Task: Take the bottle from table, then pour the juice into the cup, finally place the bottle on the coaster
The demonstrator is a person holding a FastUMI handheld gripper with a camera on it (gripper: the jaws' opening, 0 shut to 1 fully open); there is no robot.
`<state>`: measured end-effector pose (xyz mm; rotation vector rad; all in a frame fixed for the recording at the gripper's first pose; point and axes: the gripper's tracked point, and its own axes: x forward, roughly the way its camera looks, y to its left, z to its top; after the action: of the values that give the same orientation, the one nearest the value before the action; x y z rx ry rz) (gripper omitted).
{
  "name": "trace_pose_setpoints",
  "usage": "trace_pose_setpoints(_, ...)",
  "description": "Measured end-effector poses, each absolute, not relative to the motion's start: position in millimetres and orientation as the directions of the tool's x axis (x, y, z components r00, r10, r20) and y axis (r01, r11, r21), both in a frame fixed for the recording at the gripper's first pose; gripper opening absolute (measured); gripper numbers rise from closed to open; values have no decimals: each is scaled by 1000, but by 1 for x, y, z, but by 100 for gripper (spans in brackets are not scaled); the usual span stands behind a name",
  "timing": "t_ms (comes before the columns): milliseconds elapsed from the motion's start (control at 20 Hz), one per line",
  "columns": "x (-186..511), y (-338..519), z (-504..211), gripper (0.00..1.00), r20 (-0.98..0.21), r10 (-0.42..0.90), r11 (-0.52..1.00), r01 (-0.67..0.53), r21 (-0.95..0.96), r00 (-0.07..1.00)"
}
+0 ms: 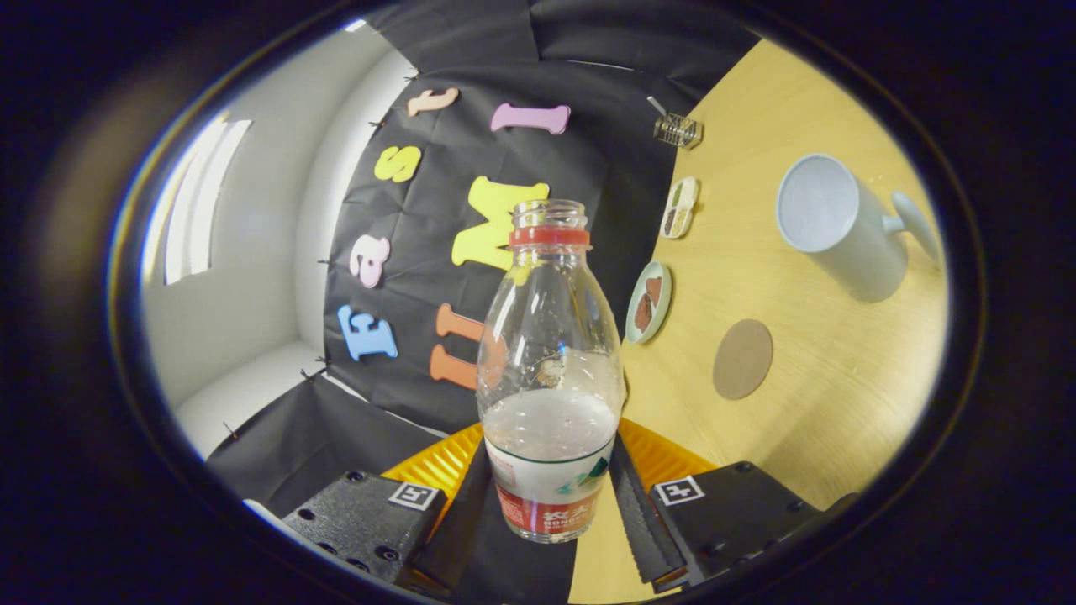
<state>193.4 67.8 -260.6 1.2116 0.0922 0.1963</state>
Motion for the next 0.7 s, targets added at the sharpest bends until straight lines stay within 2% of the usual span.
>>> trace_pose_setpoints(450,197,52,-224,78,61,171,169,-90,981,983)
trace_pose_setpoints(700,201,43,-221,78,61,172,130,-84,988,983)
